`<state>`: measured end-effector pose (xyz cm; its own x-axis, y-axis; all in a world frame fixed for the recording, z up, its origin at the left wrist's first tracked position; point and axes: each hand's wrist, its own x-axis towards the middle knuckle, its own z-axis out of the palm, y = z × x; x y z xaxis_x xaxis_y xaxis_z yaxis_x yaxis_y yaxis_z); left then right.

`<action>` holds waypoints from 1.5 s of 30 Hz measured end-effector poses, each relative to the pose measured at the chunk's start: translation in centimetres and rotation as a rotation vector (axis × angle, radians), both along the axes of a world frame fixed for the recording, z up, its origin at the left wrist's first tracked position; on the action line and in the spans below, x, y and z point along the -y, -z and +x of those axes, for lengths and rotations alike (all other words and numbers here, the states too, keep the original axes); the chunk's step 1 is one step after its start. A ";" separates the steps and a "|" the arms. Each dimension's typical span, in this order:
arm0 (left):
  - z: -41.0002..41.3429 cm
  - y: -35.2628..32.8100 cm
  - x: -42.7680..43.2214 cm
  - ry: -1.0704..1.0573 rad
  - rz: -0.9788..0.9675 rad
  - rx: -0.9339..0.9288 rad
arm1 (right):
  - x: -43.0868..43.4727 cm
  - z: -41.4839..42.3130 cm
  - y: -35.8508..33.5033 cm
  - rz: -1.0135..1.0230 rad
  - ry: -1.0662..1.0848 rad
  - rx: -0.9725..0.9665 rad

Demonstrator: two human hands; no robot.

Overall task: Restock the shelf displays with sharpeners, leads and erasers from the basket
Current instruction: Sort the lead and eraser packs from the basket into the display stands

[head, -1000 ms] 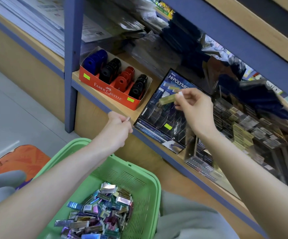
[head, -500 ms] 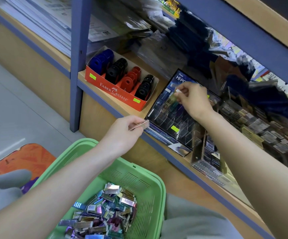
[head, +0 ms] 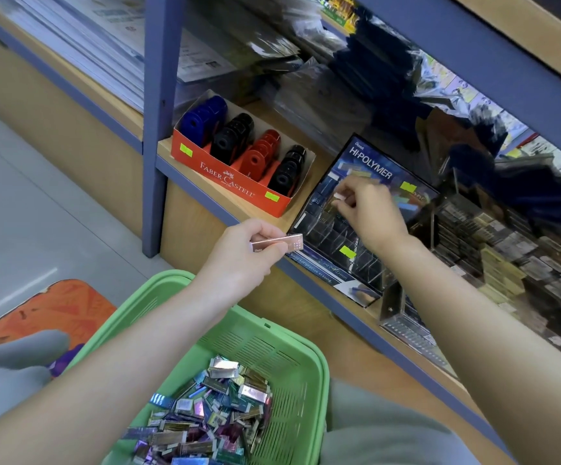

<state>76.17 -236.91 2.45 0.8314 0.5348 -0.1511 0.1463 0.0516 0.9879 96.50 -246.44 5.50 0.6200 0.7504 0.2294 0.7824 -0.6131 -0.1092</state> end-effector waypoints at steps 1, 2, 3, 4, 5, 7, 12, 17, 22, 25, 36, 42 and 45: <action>0.0 -0.1 -0.1 0.000 0.002 0.007 | 0.0 -0.1 0.3 0.009 0.005 0.032; -0.1 -0.2 -0.1 0.001 0.007 0.015 | 0.0 -0.3 0.4 0.024 0.016 0.053; -0.1 -0.3 -0.2 0.002 0.016 0.021 | 0.0 -0.4 0.5 0.036 0.031 0.062; -0.1 -0.3 -0.3 0.003 0.028 0.019 | -0.1 -0.5 0.5 0.041 0.045 0.065; -0.1 -0.3 -0.4 0.006 0.041 0.005 | -0.3 -0.7 0.5 0.042 0.057 0.065; 0.0 -0.1 -0.5 0.023 0.059 -0.059 | -0.5 -1.3 0.2 0.037 0.077 0.054; 0.1 1.0 -0.6 0.049 0.226 -0.151 | 0.6 -6.0 -0.7 0.166 -0.060 -0.185; 0.1 0.9 -0.5 0.002 0.269 -0.048 | 3.4 -10.9 0.1 0.055 -0.216 -0.460; -0.8 0.2 0.9 -0.125 0.220 0.126 | 4.7 -13.2 0.5 0.199 -0.158 -0.596; -1.6 0.6 2.0 -0.079 0.230 0.164 | 5.0 -14.0 0.5 0.267 -0.129 -0.586; -0.3 -0.5 3.3 0.095 0.515 0.202 | 7.8 -11.4 -0.7 0.352 -0.111 -0.417; 4.6 -1.1 0.4 0.175 0.885 0.067 | 6.6 -5.7 -3.4 0.559 0.070 -0.384; 5.7 -0.5 -0.1 0.237 1.090 0.003 | 4.9 -3.6 -3.8 0.571 0.087 -0.386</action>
